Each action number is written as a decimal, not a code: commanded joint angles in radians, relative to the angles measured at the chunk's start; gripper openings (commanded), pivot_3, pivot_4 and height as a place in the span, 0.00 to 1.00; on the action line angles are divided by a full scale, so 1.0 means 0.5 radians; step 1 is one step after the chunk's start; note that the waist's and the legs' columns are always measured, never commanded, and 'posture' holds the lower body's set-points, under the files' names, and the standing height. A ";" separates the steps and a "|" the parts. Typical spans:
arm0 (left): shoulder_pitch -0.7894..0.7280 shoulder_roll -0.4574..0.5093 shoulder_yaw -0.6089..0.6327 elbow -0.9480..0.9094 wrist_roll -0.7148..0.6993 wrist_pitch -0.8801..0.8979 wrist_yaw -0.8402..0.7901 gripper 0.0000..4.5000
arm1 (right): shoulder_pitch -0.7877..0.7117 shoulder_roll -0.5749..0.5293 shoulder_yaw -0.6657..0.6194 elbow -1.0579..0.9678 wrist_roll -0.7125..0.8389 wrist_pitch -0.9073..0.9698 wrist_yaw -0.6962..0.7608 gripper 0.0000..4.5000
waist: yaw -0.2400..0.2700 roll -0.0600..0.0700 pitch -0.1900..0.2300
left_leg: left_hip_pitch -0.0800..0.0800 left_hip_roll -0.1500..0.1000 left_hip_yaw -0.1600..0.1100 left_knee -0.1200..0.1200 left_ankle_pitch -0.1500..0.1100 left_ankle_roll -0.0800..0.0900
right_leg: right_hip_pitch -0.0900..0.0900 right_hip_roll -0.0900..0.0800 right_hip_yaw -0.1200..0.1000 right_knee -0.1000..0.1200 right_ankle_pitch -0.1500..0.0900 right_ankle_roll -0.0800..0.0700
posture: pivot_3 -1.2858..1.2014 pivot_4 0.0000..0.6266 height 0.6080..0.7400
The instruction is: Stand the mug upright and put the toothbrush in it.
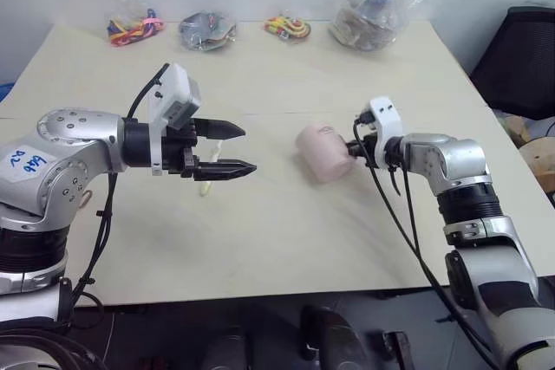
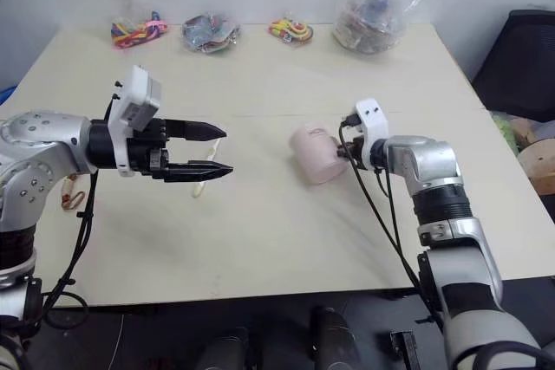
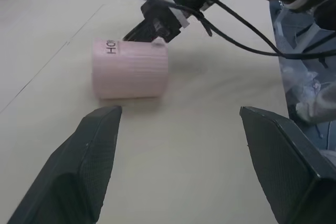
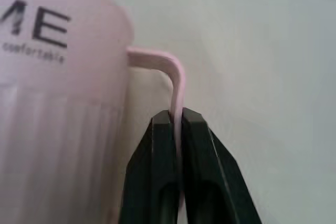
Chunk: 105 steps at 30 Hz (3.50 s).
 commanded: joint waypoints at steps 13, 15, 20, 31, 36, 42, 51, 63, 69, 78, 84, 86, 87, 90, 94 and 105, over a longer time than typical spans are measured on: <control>0.160 0.132 0.392 -0.068 -0.176 0.201 0.178 0.84 | 0.473 0.776 0.055 0.104 -0.463 -1.939 -0.588 0.01 | -0.039 0.002 0.001 | -0.003 -0.005 -0.020 -0.001 0.001 -0.002 | 0.003 -0.005 -0.005 0.002 -0.001 -0.002 | 0.52 0.24 1.00; 0.178 0.156 0.401 -0.063 -0.173 0.192 0.173 0.84 | 0.580 0.732 0.091 0.057 -0.493 -2.039 -0.516 0.01 | -0.046 0.003 0.002 | -0.002 -0.005 -0.026 -0.001 0.001 -0.002 | 0.003 -0.002 -0.004 0.001 -0.001 -0.002 | 0.52 0.24 1.00; 0.207 0.161 0.387 -0.054 -0.167 0.170 0.158 0.84 | 0.809 0.623 0.103 -0.160 -0.466 -2.024 -0.370 0.06 | -0.046 0.003 0.002 | 0.001 -0.002 -0.028 -0.001 0.001 -0.002 | 0.004 -0.001 -0.002 0.001 -0.002 -0.003 | 0.52 0.24 1.00; 0.155 0.027 0.248 -0.080 -0.223 0.126 0.143 0.84 | 1.090 0.302 0.067 -0.893 -0.367 -1.400 -0.126 0.69 | -0.016 0.004 0.003 | 0.000 -0.001 -0.029 0.001 0.001 -0.002 | 0.005 -0.002 0.000 0.001 -0.002 -0.003 | 0.52 0.24 1.00; 0.182 0.022 0.291 -0.122 -0.310 0.116 0.091 0.84 | 1.268 -0.068 -0.101 -1.409 -0.032 -0.800 0.138 0.69 | 0.024 0.005 0.003 | 0.000 0.000 -0.029 0.002 0.001 -0.001 | 0.005 -0.003 0.000 0.001 -0.002 -0.003 | 0.52 0.24 1.00; 0.108 0.096 0.167 0.189 -0.010 0.044 0.226 0.84 | 1.284 -0.697 -0.602 -1.875 0.887 0.019 0.561 0.73 | 0.069 0.011 0.007 | 0.001 -0.003 -0.027 0.005 -0.001 0.002 | 0.007 -0.003 0.000 0.001 -0.001 -0.002 | 0.52 0.24 1.00; -0.519 -0.441 -0.291 1.100 0.580 0.317 0.866 0.84 | 0.798 -1.078 -0.756 -1.980 1.549 0.319 0.621 0.99 | 0.122 0.005 0.006 | 0.000 -0.011 -0.016 0.005 -0.001 0.005 | 0.007 -0.001 0.000 0.000 0.001 0.001 | 0.52 0.24 1.00; -0.818 -0.875 -0.387 1.980 0.964 0.052 0.992 0.76 | 0.614 -1.048 -0.578 -1.976 1.440 0.234 0.464 1.00 | 0.118 0.003 0.007 | -0.004 -0.011 -0.009 0.008 -0.002 0.006 | 0.007 -0.003 -0.004 -0.002 0.003 0.005 | 0.52 0.24 1.00; -0.779 -0.867 -0.368 1.946 1.009 0.087 0.952 0.36 | 0.709 -1.067 -0.615 -1.999 1.407 0.198 0.442 1.00 | 0.120 0.002 0.006 | -0.003 -0.011 -0.008 0.009 -0.002 0.006 | 0.007 -0.004 -0.004 0.000 0.003 0.005 | 0.52 0.24 1.00; -0.708 -0.882 -0.037 1.534 0.842 -0.203 0.905 0.08 | 0.903 -1.116 -0.760 -2.020 1.465 0.252 0.384 1.00 | 0.119 0.002 0.007 | -0.004 -0.010 -0.009 0.009 -0.002 0.006 | 0.006 -0.004 -0.004 0.000 0.003 0.005 | 0.52 0.24 1.00; -0.661 -0.971 0.296 0.955 0.344 -0.317 0.594 0.08 | 1.011 -1.113 -0.862 -2.072 1.537 0.285 0.246 1.00 | 0.121 0.002 0.007 | -0.010 -0.008 -0.012 0.013 -0.002 0.006 | 0.006 -0.006 -0.007 -0.002 0.003 0.005 | 0.52 0.24 1.00; -0.649 -1.063 0.315 0.775 0.166 -0.257 0.543 0.08 | 1.048 -1.113 -0.868 -2.098 1.530 0.279 0.213 1.00 | 0.125 0.002 0.007 | -0.009 -0.008 -0.013 0.013 -0.002 0.006 | 0.006 -0.006 -0.008 -0.001 0.003 0.005 | 0.52 0.24 1.00; -0.641 -1.098 0.307 0.716 0.113 -0.238 0.530 0.08 | 1.059 -1.112 -0.866 -2.104 1.524 0.275 0.200 1.00 | 0.127 0.002 0.007 | -0.009 -0.008 -0.013 0.013 -0.002 0.006 | 0.007 -0.006 -0.008 -0.002 0.003 0.005 | 0.52 0.24 1.00; -0.594 -1.224 0.195 0.619 0.040 -0.171 0.523 0.08 | 1.074 -1.110 -0.863 -2.119 1.537 0.274 0.165 1.00 | 0.126 0.002 0.007 | -0.009 -0.010 -0.014 0.015 -0.002 0.006 | 0.007 -0.007 -0.006 -0.001 0.004 0.007 | 0.52 0.24 1.00; -0.527 -1.321 0.013 0.665 0.174 -0.341 0.522 0.08 | 1.062 -1.106 -0.858 -2.114 1.553 0.273 0.115 1.00 | 0.121 0.002 0.007 | -0.006 -0.010 -0.012 0.014 -0.002 0.006 | 0.008 -0.005 -0.004 -0.001 0.004 0.007 | 0.52 0.24 1.00; -0.420 -1.307 -0.067 0.721 0.274 -0.601 0.438 0.49 | 1.115 -1.129 -0.905 -2.090 1.596 0.250 0.100 1.00 | 0.123 0.002 0.007 | -0.006 -0.009 -0.011 0.012 -0.002 0.006 | 0.008 -0.004 -0.003 -0.002 0.004 0.007 | 0.52 0.24 1.00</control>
